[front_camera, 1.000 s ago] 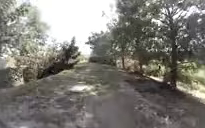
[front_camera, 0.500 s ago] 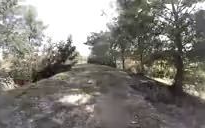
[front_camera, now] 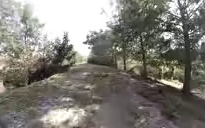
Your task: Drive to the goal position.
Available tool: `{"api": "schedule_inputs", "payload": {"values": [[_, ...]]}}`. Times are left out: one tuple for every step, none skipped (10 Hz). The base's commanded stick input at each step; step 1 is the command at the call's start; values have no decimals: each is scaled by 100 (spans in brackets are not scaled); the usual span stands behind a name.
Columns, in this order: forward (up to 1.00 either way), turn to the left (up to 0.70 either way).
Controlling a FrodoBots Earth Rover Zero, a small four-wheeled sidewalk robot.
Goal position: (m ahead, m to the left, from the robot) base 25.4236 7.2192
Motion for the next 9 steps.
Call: {"api": "schedule_inputs", "payload": {"values": [[85,0],[85,0],[85,0],[85,0],[85,0],[85,0],[85,0],[85,0],[85,0]]}}
